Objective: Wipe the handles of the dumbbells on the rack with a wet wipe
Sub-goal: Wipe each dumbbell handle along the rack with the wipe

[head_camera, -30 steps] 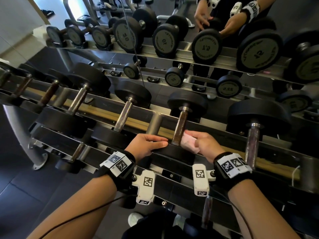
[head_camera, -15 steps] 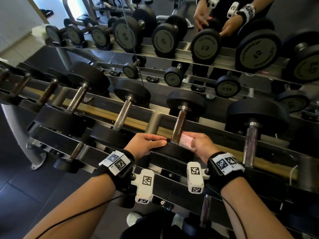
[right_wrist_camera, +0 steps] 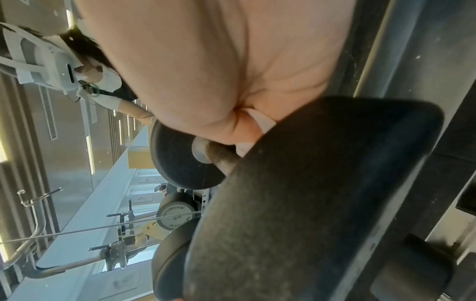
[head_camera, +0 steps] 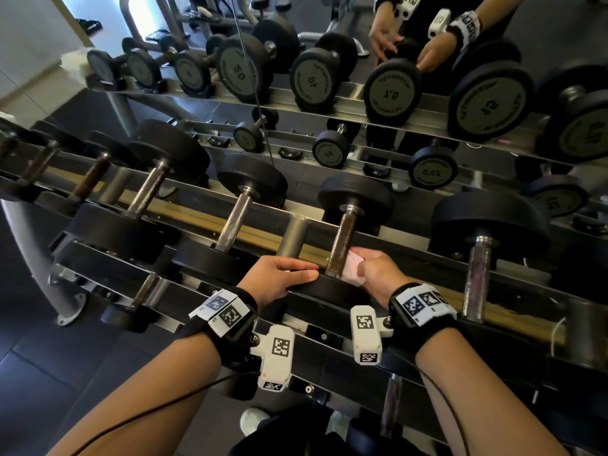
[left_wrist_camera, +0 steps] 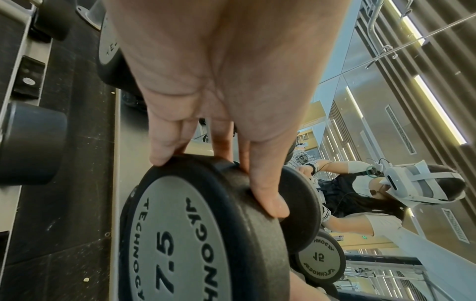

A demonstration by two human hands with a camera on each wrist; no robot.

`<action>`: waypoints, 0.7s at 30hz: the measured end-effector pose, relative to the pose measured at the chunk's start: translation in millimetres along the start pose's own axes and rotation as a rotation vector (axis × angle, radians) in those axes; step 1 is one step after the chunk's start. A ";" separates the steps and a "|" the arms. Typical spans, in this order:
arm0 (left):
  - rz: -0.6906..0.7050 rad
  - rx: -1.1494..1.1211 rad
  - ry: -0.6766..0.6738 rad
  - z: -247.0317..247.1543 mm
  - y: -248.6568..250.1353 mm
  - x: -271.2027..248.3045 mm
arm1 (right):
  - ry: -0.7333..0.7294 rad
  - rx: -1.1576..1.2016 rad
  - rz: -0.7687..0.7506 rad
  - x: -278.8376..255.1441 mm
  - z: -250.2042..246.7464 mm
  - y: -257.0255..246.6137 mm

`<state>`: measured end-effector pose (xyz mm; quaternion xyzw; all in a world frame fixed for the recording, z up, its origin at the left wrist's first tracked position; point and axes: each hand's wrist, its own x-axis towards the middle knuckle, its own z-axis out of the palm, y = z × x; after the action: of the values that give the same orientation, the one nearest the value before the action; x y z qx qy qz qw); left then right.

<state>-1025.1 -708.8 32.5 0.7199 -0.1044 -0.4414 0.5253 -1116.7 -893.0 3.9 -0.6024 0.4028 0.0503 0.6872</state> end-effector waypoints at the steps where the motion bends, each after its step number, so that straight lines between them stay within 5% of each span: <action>1: -0.002 0.002 -0.002 -0.1 0.3 0.1 | -0.010 -0.005 -0.005 -2.0 -1.4 1.6; 8: 0.004 0.034 0.000 -1.7 -1.8 2.7 | 0.058 0.418 -0.020 19.7 -14.3 -24.2; 17: 0.010 0.029 -0.011 -2.9 -2.7 4.2 | 0.000 0.108 -0.026 -8.6 -1.4 5.2; 21: 0.013 0.026 -0.017 -3.3 -3.8 4.2 | 0.068 0.296 0.003 12.1 -7.6 -14.2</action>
<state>-1021.3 -707.5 27.2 0.7223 -0.1194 -0.4427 0.5177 -1104.5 -908.4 8.1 -0.4954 0.4297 -0.0287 0.7544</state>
